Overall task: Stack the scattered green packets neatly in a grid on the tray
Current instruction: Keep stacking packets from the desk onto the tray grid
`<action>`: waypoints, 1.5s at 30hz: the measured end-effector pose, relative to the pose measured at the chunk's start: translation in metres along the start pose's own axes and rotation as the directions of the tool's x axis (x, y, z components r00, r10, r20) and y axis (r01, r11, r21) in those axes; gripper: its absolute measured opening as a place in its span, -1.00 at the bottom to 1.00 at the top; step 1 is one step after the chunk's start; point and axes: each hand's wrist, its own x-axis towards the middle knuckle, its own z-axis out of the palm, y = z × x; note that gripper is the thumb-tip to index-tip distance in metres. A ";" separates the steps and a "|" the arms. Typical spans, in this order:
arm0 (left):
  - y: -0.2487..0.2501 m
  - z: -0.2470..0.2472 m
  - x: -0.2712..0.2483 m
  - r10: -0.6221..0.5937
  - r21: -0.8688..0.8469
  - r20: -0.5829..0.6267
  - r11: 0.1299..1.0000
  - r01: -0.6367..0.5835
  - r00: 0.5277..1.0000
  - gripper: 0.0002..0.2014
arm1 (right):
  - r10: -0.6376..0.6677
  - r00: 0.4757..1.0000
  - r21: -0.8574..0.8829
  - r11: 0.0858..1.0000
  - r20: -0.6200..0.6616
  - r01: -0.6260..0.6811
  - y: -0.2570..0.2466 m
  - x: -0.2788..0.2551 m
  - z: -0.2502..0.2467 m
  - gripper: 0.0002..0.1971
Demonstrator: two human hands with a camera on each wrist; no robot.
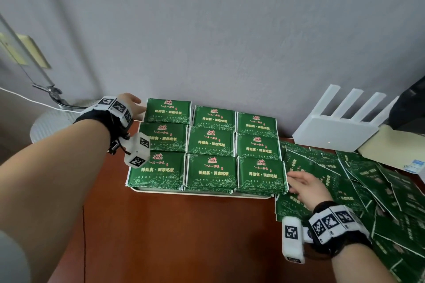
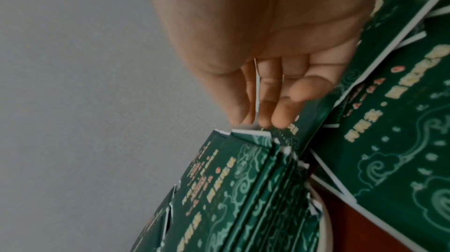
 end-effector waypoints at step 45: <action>0.346 0.410 -0.304 0.208 -0.083 0.426 0.978 -0.191 0.881 -0.45 | -0.178 0.968 -0.387 0.892 0.174 0.234 0.278 0.083 -0.282 -0.71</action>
